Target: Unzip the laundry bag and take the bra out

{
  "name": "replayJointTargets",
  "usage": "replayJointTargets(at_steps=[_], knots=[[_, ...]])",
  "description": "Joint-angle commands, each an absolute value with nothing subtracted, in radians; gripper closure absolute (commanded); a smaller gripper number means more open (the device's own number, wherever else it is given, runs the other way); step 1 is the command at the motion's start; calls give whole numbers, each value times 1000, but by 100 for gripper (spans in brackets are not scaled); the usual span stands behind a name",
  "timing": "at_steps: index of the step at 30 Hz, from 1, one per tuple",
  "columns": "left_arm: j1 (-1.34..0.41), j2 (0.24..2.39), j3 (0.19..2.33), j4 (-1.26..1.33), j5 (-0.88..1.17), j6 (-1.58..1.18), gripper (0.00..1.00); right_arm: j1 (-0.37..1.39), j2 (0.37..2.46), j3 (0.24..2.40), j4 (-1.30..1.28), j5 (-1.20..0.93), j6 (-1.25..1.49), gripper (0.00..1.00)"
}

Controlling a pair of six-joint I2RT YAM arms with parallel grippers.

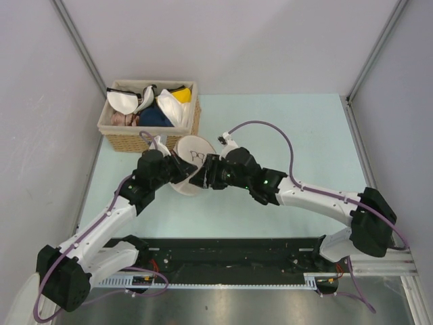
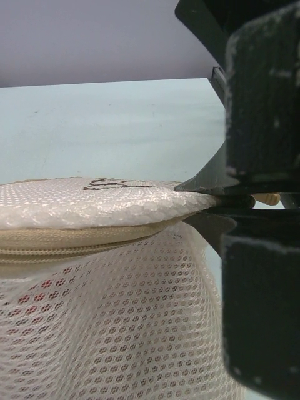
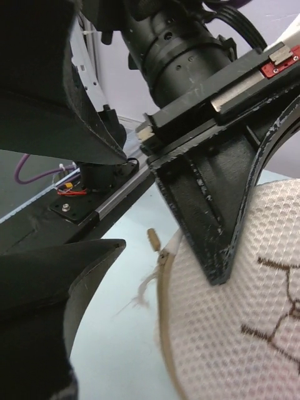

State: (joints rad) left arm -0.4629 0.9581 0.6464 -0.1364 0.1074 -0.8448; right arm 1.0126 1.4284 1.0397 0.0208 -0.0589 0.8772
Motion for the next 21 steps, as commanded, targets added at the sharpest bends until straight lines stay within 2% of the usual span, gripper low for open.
replayJointTargets(at_steps=[1,8,21], knots=[[-469,943,666,-130,98,-821,99,1019,1499,1111,74,-117,867,45],[-471,937,667,-133,100,-813,100,1022,1545,1120,72,-127,865,45],[-469,934,661,-126,112,-811,100,989,1638,1183,75,-138,854,51]])
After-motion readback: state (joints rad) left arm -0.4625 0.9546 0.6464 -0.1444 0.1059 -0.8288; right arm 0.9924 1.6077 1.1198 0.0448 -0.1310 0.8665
